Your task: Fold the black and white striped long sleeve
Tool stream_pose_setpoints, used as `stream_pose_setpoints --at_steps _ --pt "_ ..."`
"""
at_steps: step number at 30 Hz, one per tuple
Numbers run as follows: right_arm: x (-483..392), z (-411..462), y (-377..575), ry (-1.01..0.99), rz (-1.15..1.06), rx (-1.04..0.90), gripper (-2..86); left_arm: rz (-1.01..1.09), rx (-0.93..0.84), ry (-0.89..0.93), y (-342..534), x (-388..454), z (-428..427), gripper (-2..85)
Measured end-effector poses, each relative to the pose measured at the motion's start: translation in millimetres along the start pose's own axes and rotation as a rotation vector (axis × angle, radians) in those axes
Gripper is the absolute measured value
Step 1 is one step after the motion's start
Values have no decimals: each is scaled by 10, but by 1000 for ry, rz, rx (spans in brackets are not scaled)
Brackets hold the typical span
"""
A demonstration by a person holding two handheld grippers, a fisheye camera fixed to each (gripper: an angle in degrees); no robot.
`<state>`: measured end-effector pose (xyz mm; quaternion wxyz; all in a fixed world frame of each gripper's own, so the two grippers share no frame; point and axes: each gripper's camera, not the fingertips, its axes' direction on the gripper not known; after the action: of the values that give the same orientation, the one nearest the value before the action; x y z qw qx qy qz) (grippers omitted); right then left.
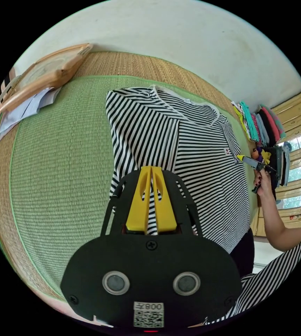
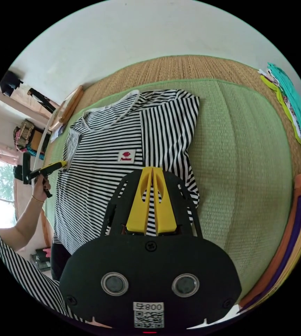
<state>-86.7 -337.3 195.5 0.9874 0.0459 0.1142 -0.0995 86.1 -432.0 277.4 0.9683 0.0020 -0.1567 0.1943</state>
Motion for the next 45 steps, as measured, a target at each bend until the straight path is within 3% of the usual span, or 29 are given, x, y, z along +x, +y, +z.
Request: stream_pose_setpoints --at_steps 10,16,27,37,45 --pt "-575 -185 294 225 -346 -52 69 42 -31 22 55 196 290 1" --pt "-692 -140 389 333 -422 -90 53 32 -40 20 57 224 431 1" --pt "-548 -511 625 235 -399 -76 27 37 -21 11 152 351 605 1" --pt "-91 -988 670 22 -211 20 47 52 40 24 240 466 636 1" --pt "40 -1017 650 -139 -214 -3 44 116 83 185 197 833 779 1"
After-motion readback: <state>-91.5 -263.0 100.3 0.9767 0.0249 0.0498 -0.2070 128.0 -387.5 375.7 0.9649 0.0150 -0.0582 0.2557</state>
